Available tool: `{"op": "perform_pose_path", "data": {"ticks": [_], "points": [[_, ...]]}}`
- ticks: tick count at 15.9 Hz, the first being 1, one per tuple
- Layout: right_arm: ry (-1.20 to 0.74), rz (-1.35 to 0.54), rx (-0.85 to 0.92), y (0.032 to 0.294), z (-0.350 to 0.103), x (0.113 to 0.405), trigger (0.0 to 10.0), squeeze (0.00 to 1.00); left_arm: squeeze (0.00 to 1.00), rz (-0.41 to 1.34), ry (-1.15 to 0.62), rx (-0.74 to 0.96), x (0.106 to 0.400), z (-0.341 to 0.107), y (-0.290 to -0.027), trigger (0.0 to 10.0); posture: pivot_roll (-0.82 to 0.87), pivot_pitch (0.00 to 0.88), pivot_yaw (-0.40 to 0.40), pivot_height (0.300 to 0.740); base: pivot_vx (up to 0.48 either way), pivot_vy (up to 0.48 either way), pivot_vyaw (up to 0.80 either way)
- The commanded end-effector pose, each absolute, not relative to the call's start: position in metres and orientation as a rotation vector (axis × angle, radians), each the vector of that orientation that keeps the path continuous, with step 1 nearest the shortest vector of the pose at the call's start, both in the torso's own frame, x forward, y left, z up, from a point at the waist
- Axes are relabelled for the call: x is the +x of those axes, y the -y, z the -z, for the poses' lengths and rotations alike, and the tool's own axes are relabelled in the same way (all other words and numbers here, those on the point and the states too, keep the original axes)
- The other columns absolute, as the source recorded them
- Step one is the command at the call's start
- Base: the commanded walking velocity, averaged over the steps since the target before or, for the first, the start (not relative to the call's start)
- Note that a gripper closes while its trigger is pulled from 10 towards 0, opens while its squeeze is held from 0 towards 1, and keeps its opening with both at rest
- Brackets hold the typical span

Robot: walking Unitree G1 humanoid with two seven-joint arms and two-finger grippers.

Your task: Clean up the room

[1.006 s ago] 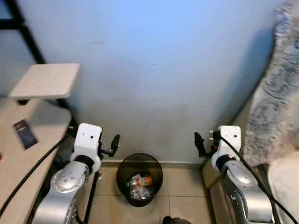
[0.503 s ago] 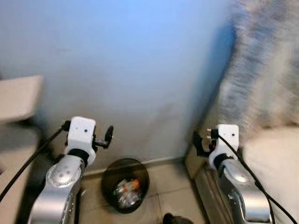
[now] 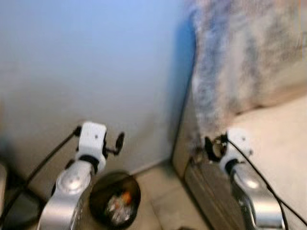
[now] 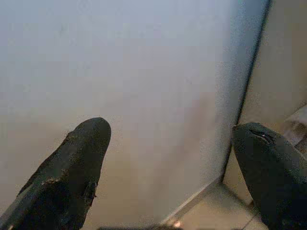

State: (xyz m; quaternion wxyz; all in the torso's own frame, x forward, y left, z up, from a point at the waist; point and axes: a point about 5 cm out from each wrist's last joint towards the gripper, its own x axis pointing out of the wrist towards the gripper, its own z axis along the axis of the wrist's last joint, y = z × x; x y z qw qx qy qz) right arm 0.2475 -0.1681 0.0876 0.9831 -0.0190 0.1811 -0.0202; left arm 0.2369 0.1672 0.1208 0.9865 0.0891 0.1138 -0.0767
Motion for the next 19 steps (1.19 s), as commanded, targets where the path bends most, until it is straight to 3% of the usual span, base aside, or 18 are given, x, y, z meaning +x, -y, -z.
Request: {"op": "perform_pose_path", "data": {"ticks": [1, 4, 13, 19], "points": [[-0.357, 0.024, -0.03, 0.1621, -0.0902, 0.2485, 10.0, 1.0, 0.0, 0.131, -0.218, 0.195, 0.2373, -0.1231, -0.1745, 10.0, 0.01, 0.0, 0.019, 0.74, 0.0, 0.0, -0.79], [-0.362, 0.019, -0.036, 0.1609, -0.0895, 0.2499, 10.0, 1.0, 0.0, 0.121, -0.218, 0.192, 0.2395, -0.124, -0.1765, 10.0, 0.01, 0.0, 0.019, 0.74, 0.0, -0.106, -0.79], [-0.362, 0.009, -0.042, 0.158, -0.089, 0.2549, 10.0, 1.0, 0.0, 0.119, -0.212, 0.19, 0.2445, -0.1243, -0.1768, 10.0, 0.01, 0.0, 0.024, 0.74, 0.0, -0.474, -0.79], [-0.366, 0.002, -0.046, 0.1559, -0.0875, 0.2548, 10.0, 1.0, 0.0, 0.107, -0.181, 0.195, 0.2463, -0.1263, -0.1766, 10.0, 0.01, 0.0, 0.025, 0.74, 0.0, 0.0, -0.79]]}}
